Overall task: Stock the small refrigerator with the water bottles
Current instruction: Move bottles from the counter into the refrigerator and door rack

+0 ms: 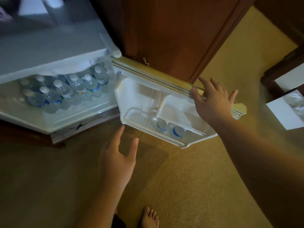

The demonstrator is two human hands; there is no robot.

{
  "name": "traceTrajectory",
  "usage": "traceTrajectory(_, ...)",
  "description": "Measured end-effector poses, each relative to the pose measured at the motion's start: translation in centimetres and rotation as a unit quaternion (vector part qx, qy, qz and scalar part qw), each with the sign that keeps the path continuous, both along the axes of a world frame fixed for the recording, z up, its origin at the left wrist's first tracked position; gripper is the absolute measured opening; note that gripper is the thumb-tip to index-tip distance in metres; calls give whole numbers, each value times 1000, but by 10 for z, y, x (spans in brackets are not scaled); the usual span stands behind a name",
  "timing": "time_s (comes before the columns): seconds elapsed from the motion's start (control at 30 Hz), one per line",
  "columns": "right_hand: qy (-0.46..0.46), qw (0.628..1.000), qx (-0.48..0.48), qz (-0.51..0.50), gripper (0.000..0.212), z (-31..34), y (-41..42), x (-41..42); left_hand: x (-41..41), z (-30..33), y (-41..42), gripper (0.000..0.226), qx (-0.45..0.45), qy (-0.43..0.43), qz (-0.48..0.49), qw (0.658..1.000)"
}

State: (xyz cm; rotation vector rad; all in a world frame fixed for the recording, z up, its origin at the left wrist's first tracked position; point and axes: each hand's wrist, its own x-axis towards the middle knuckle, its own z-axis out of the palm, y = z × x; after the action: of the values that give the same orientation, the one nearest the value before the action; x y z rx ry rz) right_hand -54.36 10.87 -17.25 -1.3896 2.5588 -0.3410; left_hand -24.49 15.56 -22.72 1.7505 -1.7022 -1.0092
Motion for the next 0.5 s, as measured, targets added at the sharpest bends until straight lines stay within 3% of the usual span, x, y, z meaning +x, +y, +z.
traceTrajectory(0.13, -8, 985, -168, 49, 57, 78, -5, 49, 35, 105, -42, 60, -167, -23, 10, 986)
traceTrajectory(0.3, -36, 918, -360, 161, 59, 227, -19, 113, 68, 263, -75, 51, -362, -64, 51, 928)
traceTrajectory(0.5, -69, 893, -340, 288, 62, 378, -54, 155, 101, 410, -97, 47, -431, -83, 98, 893)
